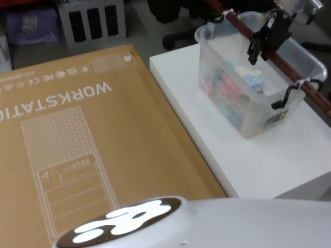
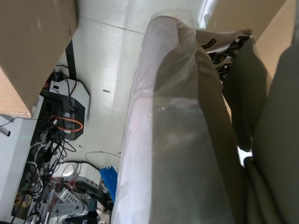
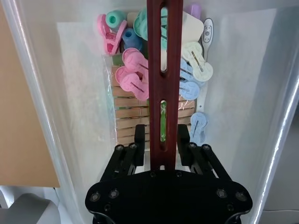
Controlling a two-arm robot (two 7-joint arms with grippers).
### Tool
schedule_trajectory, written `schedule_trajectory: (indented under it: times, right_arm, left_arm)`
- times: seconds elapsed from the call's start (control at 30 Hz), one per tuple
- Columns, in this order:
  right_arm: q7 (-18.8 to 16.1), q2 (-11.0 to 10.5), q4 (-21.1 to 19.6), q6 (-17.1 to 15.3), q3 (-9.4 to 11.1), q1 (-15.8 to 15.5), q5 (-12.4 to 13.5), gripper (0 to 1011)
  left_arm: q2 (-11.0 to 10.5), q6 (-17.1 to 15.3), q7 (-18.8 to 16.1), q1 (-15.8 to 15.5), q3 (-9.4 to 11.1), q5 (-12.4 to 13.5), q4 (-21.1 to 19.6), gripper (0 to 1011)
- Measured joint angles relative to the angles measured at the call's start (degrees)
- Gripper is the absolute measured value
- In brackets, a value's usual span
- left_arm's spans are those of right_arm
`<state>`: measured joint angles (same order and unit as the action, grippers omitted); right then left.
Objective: Use one hand to grasp the basket and place it at the designated location.
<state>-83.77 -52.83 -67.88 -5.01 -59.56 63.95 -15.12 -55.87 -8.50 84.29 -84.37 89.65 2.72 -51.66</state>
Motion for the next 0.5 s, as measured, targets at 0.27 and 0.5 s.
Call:
schedule_trajectory:
  times: [0.27,0.5]
  right_arm:
    - [0.3,-1.7,-2.0,-0.4,1.5,0.7,1.4,628]
    - [0.4,-3.3,-3.8,-0.6,2.9,0.7,2.9,843]
  left_arm:
    - [0.0,0.0,0.0,0.0,0.0,0.0,0.0,0]
    - [0.0,0.0,0.0,0.0,0.0,0.0,0.0,0]
